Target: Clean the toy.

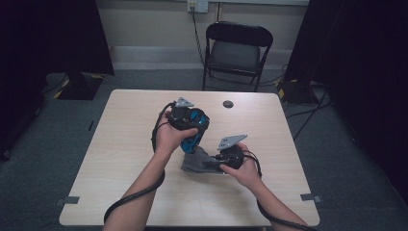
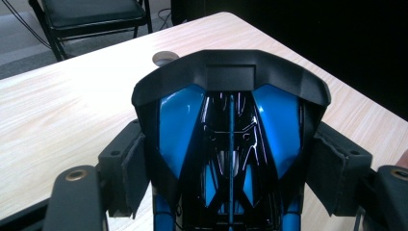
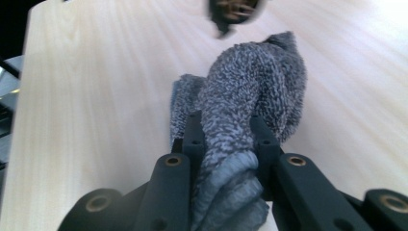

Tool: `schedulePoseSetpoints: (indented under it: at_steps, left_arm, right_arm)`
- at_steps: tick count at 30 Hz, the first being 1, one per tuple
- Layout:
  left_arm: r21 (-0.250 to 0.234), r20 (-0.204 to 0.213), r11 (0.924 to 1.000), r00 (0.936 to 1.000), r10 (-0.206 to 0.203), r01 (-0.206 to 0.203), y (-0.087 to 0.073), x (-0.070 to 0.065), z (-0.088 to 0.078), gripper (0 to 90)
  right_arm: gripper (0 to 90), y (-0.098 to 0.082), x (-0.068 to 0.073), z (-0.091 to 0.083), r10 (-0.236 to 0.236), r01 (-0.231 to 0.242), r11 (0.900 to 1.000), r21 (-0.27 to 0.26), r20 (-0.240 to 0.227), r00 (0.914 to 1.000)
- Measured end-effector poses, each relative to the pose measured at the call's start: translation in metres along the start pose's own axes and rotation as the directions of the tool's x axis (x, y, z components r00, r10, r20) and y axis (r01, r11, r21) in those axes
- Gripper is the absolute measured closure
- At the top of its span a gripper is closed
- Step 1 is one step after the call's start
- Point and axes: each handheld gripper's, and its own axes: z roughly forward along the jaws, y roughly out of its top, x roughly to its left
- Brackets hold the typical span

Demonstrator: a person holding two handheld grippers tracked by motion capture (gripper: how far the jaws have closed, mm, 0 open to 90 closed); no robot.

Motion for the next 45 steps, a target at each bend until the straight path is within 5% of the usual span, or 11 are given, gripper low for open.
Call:
schedulePoseSetpoints:
  at_steps: [5, 11, 20, 27, 34, 45]
  left_arm:
    - [0.003, 0.007, 1.0000, 0.9999, 0.008, -0.008, -0.004, 0.000, -0.007, 25.5]
    - [0.008, 0.019, 0.9997, 0.9996, 0.022, -0.022, -0.012, -0.004, -0.010, 25.5]
    - [0.042, 0.053, 0.9982, 0.9978, 0.041, -0.043, -0.028, -0.016, -0.003, 25.5]
    - [0.069, 0.084, 0.9959, 0.9950, 0.054, -0.059, -0.037, -0.027, 0.008, 25.5]
    - [0.084, 0.084, 0.9950, 0.9954, 0.046, -0.053, -0.039, -0.026, 0.014, 25.5]
    - [0.072, 0.081, 0.9959, 0.9955, 0.049, -0.054, -0.032, -0.025, 0.012, 25.5]
  right_arm:
    - [74.0, -0.004, -0.022, -0.022, 0.062, -0.060, 0.998, -0.036, 0.070, 0.9956]
    - [74.2, -0.003, -0.046, -0.049, 0.139, -0.126, 0.987, -0.098, 0.145, 0.9795]
    - [74.2, 0.012, -0.059, -0.070, 0.176, -0.147, 0.974, -0.174, 0.169, 0.9697]
    - [74.1, 0.023, -0.056, -0.069, 0.168, -0.135, 0.971, -0.198, 0.164, 0.9720]
    - [74.1, 0.029, -0.045, -0.061, 0.124, -0.100, 0.977, -0.189, 0.122, 0.9847]
    - [74.1, 0.024, -0.040, -0.049, 0.110, -0.094, 0.981, -0.169, 0.086, 0.9902]
